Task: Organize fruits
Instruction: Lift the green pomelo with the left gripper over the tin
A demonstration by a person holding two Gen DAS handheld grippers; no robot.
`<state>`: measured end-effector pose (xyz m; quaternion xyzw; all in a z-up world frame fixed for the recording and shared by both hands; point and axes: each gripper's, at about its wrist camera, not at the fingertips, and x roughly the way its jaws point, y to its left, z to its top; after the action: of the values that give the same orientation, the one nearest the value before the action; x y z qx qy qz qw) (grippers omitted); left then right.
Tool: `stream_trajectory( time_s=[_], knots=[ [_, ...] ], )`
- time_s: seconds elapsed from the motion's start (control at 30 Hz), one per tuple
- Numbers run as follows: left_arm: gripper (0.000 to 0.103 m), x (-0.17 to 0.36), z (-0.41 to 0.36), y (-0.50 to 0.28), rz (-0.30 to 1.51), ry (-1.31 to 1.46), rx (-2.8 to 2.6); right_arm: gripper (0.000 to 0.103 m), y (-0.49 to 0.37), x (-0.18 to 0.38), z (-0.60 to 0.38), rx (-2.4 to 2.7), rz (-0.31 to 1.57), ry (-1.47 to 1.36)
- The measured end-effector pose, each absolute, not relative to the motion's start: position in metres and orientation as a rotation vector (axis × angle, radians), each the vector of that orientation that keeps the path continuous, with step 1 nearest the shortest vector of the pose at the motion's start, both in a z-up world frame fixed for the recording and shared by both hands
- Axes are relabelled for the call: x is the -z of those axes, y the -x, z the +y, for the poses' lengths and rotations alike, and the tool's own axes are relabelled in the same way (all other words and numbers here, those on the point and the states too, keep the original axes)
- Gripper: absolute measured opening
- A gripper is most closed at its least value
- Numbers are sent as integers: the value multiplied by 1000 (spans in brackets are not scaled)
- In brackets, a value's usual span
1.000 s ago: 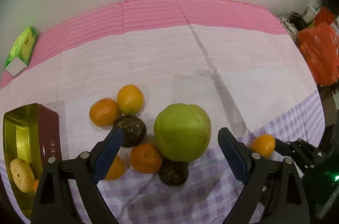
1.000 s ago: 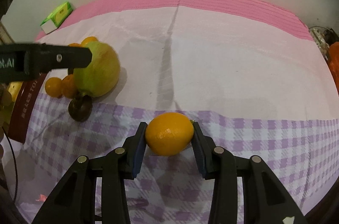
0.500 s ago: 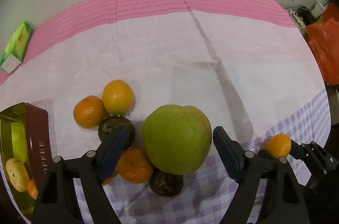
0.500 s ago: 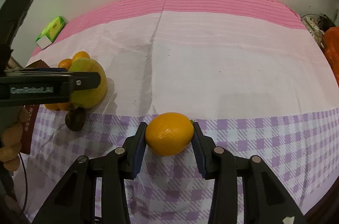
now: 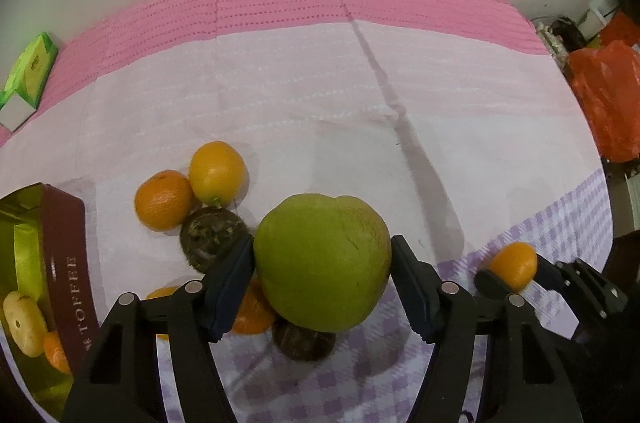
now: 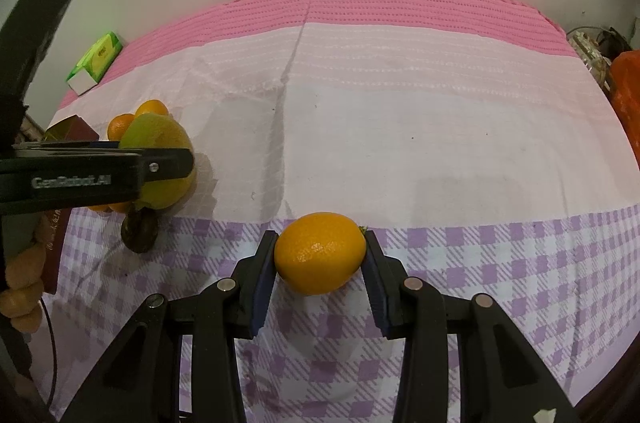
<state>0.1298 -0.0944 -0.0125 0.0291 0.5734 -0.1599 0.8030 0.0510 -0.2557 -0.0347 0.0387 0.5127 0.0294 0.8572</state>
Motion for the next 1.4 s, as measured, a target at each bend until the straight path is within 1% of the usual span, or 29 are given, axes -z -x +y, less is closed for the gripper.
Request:
stream_trajectory(
  time_s=[0.27, 0.37, 0.6, 0.73, 0.97, 1.4],
  knots=[
    [67, -25, -65, -116, 1160, -15, 363, 38, -50, 32, -250, -59, 1064, -57],
    [67, -39, -38, -113, 1122, -7, 323, 38, -49, 31, -249, -56, 1056, -45],
    [67, -48, 46, -121, 1079, 42, 153, 38, -48, 31, -244, -44, 1044, -12],
    [67, -43, 94, -127, 1069, 60, 44, 38, -47, 28, -241, -40, 1031, -7],
    [67, -25, 146, -137, 1086, 90, -64, 38, -48, 28, -239, -33, 1032, 2],
    [67, 16, 161, -148, 1169, 83, -119, 38, -50, 32, -241, -29, 1042, 2]
  ],
)
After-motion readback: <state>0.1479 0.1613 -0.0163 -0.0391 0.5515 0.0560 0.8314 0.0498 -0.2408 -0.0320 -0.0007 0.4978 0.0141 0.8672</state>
